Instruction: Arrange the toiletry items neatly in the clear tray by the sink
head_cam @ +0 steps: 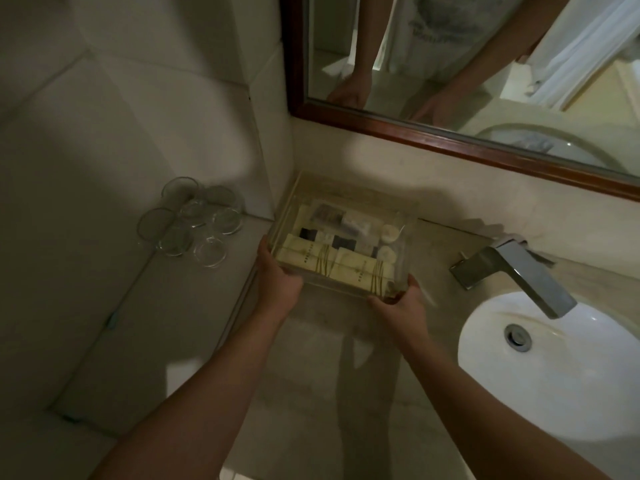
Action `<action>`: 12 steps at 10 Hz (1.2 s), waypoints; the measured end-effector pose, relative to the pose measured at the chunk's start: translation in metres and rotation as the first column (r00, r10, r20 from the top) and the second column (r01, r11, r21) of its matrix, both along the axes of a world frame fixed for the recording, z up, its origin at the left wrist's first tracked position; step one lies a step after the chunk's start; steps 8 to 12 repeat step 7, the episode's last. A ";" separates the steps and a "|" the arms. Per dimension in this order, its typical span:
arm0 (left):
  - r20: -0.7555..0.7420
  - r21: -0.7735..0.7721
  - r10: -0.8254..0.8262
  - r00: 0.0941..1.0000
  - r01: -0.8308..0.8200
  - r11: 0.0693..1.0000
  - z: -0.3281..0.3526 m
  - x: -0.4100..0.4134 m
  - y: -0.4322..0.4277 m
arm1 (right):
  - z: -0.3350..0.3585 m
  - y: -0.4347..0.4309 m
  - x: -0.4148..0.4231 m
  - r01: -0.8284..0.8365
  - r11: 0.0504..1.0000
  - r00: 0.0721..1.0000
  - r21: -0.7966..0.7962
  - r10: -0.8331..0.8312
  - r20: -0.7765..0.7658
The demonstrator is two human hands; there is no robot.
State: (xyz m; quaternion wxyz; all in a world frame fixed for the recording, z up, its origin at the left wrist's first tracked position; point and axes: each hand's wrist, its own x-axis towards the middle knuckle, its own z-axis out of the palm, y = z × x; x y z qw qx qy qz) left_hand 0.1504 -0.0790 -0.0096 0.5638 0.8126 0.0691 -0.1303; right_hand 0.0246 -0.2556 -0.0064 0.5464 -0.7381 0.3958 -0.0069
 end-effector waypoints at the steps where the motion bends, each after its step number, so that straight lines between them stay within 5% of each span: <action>1: 0.054 0.081 -0.056 0.997 0.051 0.995 -0.004 0.000 0.000 | -0.002 -0.002 0.006 0.003 0.996 1.000 -0.085 -0.003 -0.005; 3: 0.114 0.237 -0.062 0.992 0.034 0.971 -0.014 0.006 0.000 | -0.005 -0.005 0.008 -0.025 0.978 0.999 -0.206 0.015 -0.051; 7: 0.135 0.303 0.080 0.988 -0.118 0.946 -0.016 0.012 -0.016 | -0.003 -0.011 0.019 -0.011 0.964 0.994 -0.265 -0.019 -0.110; 12: 0.135 0.303 0.080 0.988 -0.118 0.946 -0.016 0.012 -0.016 | -0.003 -0.011 0.019 -0.011 0.964 0.994 -0.265 -0.019 -0.110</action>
